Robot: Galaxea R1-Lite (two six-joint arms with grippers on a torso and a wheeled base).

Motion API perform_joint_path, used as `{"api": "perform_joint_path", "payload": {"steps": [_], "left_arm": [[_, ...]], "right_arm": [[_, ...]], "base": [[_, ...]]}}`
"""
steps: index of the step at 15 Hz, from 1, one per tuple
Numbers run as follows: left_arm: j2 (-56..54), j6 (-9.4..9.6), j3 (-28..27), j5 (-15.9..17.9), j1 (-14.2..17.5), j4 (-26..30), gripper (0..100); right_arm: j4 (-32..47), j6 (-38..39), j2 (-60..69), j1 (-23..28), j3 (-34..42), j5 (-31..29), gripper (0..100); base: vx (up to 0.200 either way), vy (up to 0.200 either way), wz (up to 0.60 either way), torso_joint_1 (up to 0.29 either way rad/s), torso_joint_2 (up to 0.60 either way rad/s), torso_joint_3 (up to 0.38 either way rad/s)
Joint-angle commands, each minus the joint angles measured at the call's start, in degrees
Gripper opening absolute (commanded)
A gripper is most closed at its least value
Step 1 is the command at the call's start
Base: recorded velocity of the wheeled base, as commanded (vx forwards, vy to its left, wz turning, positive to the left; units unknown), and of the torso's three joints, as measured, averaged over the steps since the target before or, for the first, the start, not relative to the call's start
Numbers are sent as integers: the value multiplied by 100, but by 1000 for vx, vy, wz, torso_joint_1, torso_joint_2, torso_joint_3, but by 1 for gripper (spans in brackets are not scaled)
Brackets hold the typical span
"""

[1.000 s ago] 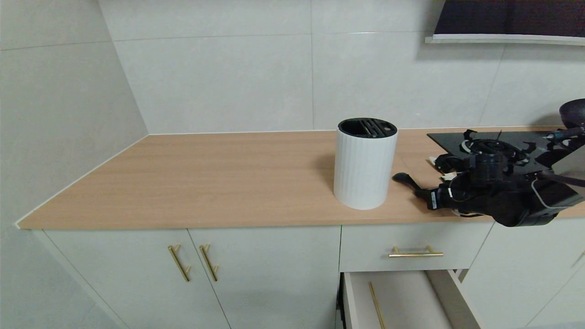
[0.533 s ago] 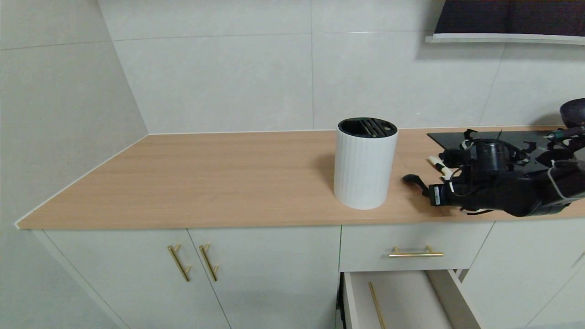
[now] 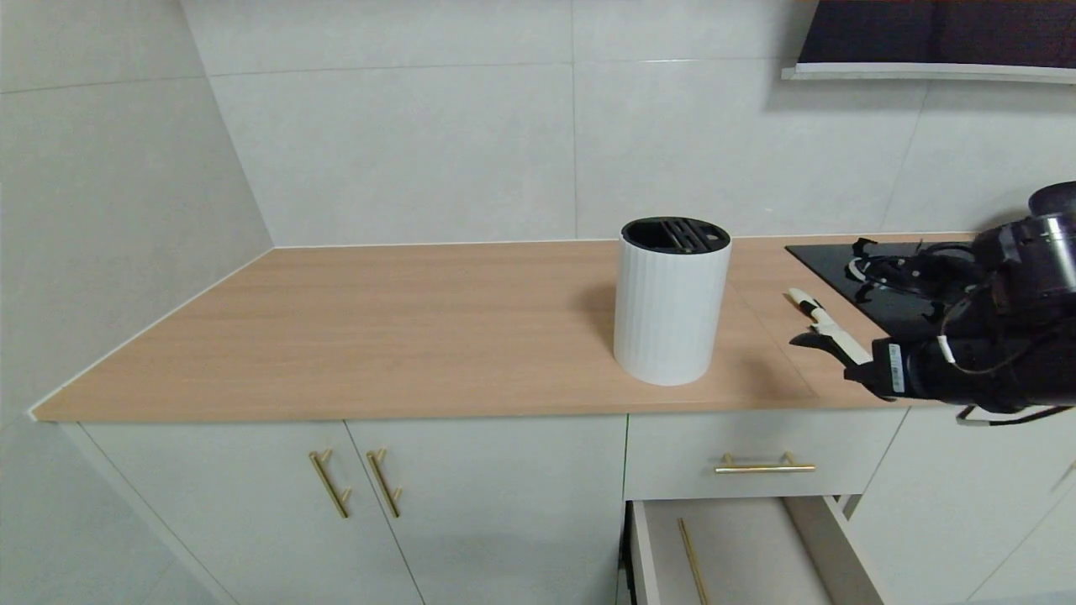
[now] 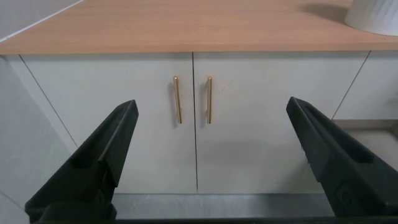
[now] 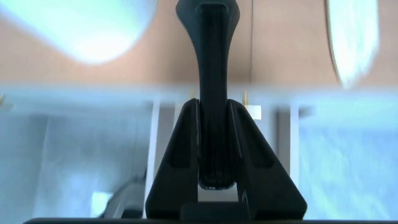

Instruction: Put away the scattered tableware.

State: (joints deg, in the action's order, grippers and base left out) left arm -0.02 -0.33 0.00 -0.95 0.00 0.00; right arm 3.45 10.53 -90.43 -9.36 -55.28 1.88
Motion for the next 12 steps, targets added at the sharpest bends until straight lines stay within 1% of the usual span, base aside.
{"api": "perform_joint_path", "payload": {"steps": [1,5,7,12], "left_arm": [[2,-2,0,-2,0,0,100],[2,-2,0,-2,0,0,100],[2,-2,0,-2,0,0,100],[2,-2,0,-2,0,0,100]], "right_arm": [[59,19,913,-31,633,32,0],[51,19,1045,-39,1354,32,0],[51,1,1010,-39,1503,32,0],[51,-16,693,-39,1521,32,0]], "base": [[0,0,0,0,0,0],[0,0,0,0,0,0],[0,0,0,0,0,0],[0,0,0,0,0,0]]}}
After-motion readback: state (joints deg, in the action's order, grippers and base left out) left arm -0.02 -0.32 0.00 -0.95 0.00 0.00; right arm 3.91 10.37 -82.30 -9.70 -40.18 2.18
